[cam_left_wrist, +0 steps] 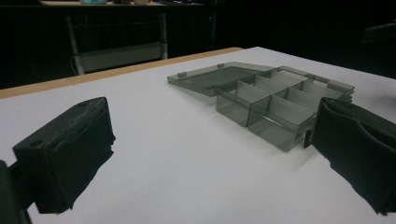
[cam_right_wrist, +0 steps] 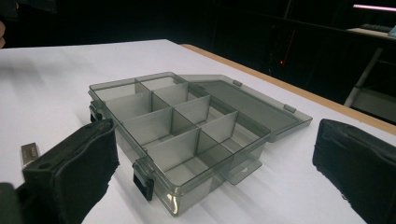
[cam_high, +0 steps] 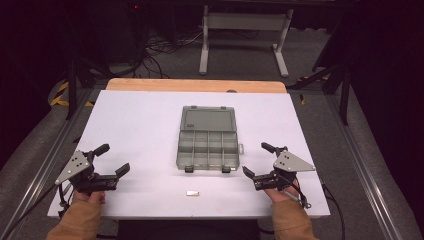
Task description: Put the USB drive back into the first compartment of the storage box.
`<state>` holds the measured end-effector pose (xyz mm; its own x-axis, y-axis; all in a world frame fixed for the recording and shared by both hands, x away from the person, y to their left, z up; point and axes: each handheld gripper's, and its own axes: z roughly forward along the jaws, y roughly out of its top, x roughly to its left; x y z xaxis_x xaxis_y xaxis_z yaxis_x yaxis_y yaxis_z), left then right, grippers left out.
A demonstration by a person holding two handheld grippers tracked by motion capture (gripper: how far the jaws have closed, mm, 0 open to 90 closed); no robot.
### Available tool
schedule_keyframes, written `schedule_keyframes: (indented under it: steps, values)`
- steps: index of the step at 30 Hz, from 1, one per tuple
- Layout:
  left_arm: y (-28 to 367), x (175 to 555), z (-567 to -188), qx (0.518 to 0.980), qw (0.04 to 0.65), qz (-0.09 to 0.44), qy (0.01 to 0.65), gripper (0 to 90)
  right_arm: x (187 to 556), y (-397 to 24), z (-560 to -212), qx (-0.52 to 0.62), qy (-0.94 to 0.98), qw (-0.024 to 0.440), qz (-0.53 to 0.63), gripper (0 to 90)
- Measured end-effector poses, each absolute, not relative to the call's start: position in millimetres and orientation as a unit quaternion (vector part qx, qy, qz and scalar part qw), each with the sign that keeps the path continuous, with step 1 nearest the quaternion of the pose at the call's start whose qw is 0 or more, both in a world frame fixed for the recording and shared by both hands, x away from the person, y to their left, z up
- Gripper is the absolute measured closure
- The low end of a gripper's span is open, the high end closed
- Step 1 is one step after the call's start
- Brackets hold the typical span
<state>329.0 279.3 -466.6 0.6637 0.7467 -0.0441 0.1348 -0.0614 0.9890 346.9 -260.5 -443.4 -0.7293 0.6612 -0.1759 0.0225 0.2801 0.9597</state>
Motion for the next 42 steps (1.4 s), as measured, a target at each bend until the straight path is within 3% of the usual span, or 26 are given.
schedule_keyframes:
  steps: [19, 42]
  values:
    - [279, 329, -466, 0.682, 0.608, 0.249, 0.320, 0.2, 346, -258, -443, 0.225, 0.746, 0.294, 0.554, 0.8]
    - [280, 329, -466, 0.683, 0.607, 0.248, 0.321, 0.2, 358, -208, -412, 0.166, 0.776, 0.238, 0.561, 0.8]
